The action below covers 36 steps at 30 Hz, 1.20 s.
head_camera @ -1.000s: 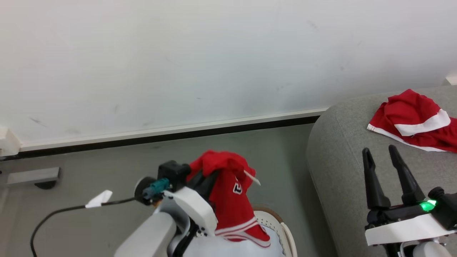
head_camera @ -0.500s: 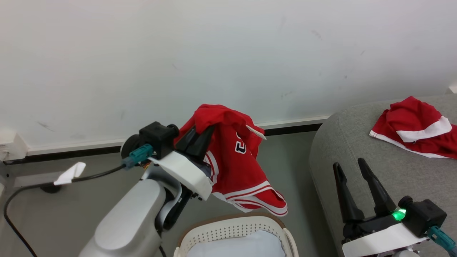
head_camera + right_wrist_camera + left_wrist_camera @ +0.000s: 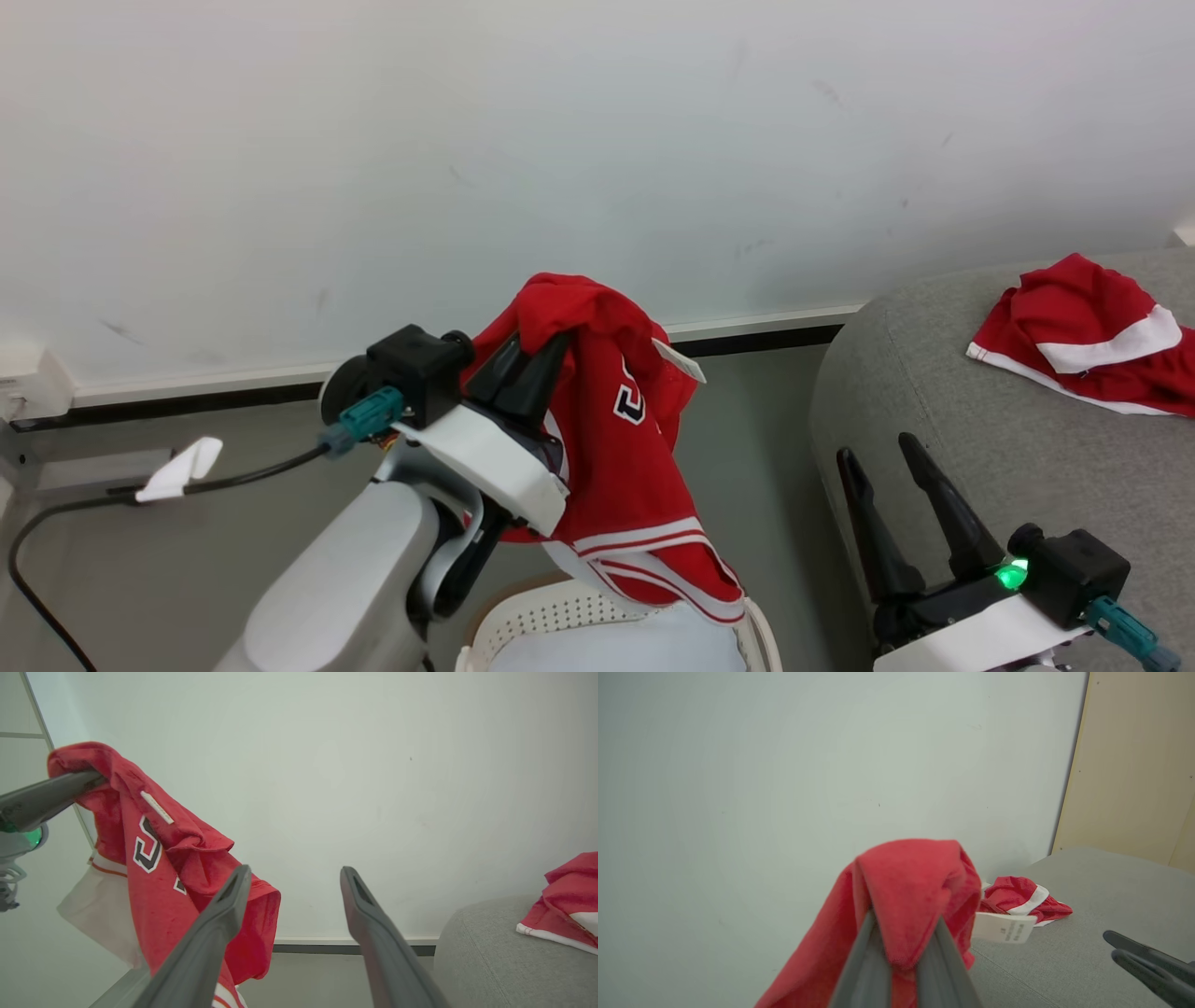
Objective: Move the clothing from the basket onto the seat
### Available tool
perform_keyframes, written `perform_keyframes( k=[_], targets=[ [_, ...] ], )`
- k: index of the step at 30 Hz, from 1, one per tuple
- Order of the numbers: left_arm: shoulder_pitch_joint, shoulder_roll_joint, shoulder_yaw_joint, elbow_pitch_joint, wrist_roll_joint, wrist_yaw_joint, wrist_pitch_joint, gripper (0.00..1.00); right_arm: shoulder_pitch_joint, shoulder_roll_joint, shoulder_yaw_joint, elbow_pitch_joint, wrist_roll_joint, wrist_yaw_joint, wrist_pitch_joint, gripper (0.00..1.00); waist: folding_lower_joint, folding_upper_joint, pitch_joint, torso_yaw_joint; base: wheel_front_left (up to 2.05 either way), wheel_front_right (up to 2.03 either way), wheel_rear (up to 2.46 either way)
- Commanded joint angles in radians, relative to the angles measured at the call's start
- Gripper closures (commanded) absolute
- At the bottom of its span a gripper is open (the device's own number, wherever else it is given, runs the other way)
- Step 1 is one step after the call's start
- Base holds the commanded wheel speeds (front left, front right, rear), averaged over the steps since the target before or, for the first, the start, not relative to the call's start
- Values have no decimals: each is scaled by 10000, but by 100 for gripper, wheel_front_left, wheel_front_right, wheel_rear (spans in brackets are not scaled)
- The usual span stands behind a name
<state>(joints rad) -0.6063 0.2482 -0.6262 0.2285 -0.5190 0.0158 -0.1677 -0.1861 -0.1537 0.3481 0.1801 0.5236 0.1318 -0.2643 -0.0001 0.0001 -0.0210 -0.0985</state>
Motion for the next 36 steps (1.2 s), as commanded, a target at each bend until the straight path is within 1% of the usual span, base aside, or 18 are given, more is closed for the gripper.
perform_keyframes(
  k=[1, 2, 4, 8, 13, 16, 18, 25, 29, 36],
  targets=[
    [115, 42, -7, -90, -36, 42, 1, 100, -157, -47, 166, 81, 254, -23, 1, 0, 1, -1, 13, 28, 0, 0, 0],
    [115, 42, -7, -90, -36, 42, 1, 100, -157, -47, 166, 81, 254, -23, 1, 0, 1, -1, 13, 28, 0, 0, 0],
    [143, 27, -51, -148, -48, 26, -10, 100, -259, -170, 501, 260, 484, -23, 1, 0, 1, -1, 17, 51, 0, 0, 0],
    [173, -40, -177, -243, -52, -27, -2, 100, -755, -503, 1714, 677, 942, -23, 1, 0, 1, -1, 31, 93, 0, 0, 0],
    [256, -169, -395, -300, -49, -53, 33, 100, -1589, -887, 3503, 1213, 1502, -23, 3, 0, 1, -1, 2, 220, 0, 0, 0],
    [285, -239, -553, -329, -25, -111, 62, 100, -2151, -987, 4382, 1576, 1816, -23, 3, 0, 1, -1, -19, 356, 0, 0, 0],
    [318, -294, -666, -350, 2, -135, 72, 100, -2494, -1008, 4773, 1845, 1978, -23, 3, 0, 1, -1, -35, 470, 0, 0, 0],
    [413, -543, -1128, -490, 74, -258, 155, 100, -3381, -877, 5684, 2778, 2513, -23, 3, 0, 1, -1, -113, 951, 0, 0, 0],
    [488, -704, -1485, -578, 113, -423, 226, 100, -3602, -818, 6181, 3311, 2780, -23, 4, 0, 1, -1, -170, 1286, 0, 0, 0],
    [583, -888, -1906, -754, 186, -510, 347, 100, -3715, -605, 6767, 4158, 3280, -23, 3, 0, 1, -1, -210, 1717, 0, 0, 0]
  ],
)
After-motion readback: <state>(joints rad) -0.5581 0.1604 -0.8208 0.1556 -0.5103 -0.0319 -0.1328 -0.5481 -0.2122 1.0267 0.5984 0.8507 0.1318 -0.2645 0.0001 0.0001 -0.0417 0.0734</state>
